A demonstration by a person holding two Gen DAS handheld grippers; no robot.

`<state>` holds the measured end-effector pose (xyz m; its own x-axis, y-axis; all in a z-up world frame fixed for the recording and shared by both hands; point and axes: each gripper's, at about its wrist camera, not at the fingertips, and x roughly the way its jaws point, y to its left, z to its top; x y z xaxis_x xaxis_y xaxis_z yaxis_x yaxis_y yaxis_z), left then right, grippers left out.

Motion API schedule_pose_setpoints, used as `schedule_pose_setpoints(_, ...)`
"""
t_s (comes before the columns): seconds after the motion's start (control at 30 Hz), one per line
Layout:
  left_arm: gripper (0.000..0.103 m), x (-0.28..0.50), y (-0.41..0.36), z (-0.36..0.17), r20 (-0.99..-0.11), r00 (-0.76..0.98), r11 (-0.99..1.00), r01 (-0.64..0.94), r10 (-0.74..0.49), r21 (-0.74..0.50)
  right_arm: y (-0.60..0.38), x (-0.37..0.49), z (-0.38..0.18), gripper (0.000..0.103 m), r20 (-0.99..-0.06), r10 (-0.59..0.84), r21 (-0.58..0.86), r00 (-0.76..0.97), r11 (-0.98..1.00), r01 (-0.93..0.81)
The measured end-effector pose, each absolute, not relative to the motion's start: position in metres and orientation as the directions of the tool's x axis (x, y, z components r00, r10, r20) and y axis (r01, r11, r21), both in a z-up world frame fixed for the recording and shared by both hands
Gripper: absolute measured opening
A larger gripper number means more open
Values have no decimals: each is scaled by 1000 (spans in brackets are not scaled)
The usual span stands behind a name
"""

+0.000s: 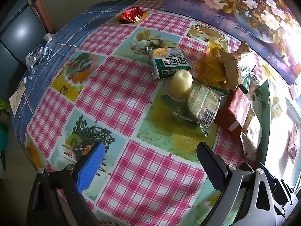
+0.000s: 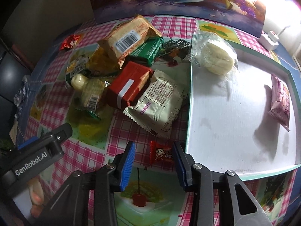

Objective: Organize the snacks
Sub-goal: 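Withdraw both tools from the tray back toward the snack pile, then grasp the small red candy with the right gripper while the left grasps the green-wrapped cracker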

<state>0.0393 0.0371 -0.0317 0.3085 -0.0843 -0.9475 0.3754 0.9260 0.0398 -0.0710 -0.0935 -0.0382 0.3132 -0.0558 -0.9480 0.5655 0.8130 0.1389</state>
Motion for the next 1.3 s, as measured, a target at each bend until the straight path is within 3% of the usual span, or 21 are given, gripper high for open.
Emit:
schedule_pose_setpoints(0.2, 98, 39, 37, -32, -947, 309, 925, 377, -86, 39, -80, -64, -41, 42, -961, -98, 56, 259, 846, 530)
schedule_pose_setpoints(0.37, 98, 39, 37, -31, -948, 308, 926, 376, -86, 39, -76, -64, -47, 42, -968, -72, 67, 242, 851, 521)
schedule_pose_setpoints(0.67, 98, 40, 38, -33, -949, 301, 926, 375, -90, 31, -79, -71, -56, 42, -956, 56, 211, 288, 814, 542)
schedule_pose_setpoints(1.3, 98, 47, 49, -43, -957, 277, 939, 343, -86, 15, -100, -69, -58, 46, -932, 79, 290, 354, 746, 600)
